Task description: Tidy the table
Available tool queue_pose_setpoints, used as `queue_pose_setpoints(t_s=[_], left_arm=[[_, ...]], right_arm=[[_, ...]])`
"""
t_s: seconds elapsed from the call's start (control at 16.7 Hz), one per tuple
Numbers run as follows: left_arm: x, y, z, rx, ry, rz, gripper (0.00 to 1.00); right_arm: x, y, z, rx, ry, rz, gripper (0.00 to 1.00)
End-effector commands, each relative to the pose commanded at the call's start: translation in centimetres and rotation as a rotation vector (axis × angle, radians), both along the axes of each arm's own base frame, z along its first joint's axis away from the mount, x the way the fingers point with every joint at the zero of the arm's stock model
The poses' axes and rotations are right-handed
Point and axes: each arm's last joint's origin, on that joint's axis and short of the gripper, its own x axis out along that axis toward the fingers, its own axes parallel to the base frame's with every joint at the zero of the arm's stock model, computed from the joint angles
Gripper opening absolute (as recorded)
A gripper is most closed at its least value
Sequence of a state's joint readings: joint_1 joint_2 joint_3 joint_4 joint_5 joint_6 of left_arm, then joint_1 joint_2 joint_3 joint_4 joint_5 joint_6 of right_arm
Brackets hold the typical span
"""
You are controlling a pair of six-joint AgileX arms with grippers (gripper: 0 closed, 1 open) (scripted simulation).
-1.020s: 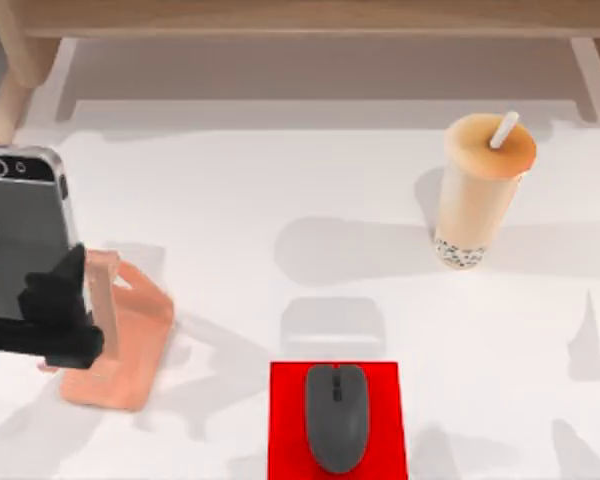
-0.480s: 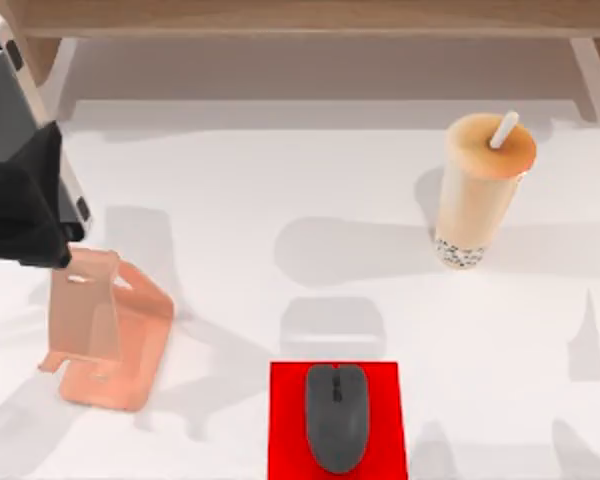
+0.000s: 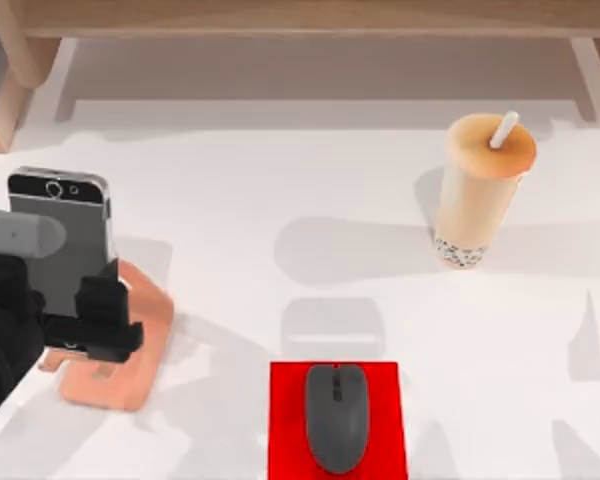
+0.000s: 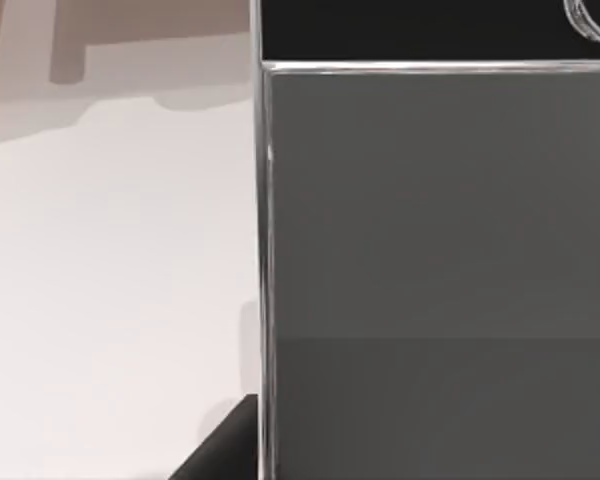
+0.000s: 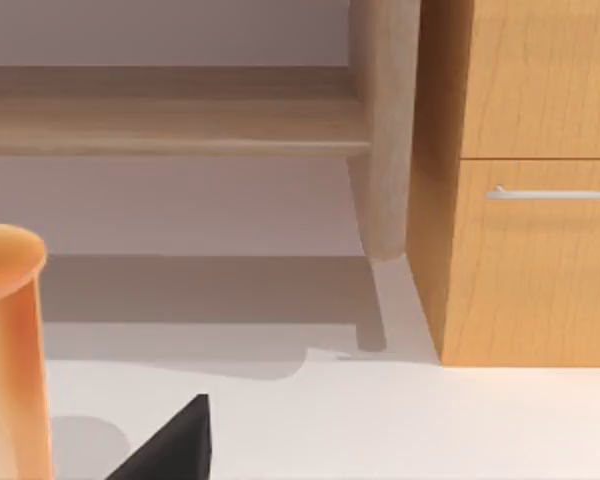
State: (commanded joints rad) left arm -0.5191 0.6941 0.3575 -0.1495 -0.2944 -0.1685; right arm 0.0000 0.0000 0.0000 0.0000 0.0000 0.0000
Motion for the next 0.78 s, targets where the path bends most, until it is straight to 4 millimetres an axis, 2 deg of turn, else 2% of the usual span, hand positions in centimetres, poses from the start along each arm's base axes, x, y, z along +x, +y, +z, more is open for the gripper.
queue_pose_setpoints(t_s=[0.36,0.78], left_arm=[[0.15,0.00,-0.45,0.007,0.006,0.002,0.00],[0.15,0.00,-0.45,0.007,0.006,0.002,0.53]], right_arm=[[0.00,0.00,0.00,0.000,0.000,0.000,1.00],[0.00,0.00,0.00,0.000,0.000,0.000,1.00]])
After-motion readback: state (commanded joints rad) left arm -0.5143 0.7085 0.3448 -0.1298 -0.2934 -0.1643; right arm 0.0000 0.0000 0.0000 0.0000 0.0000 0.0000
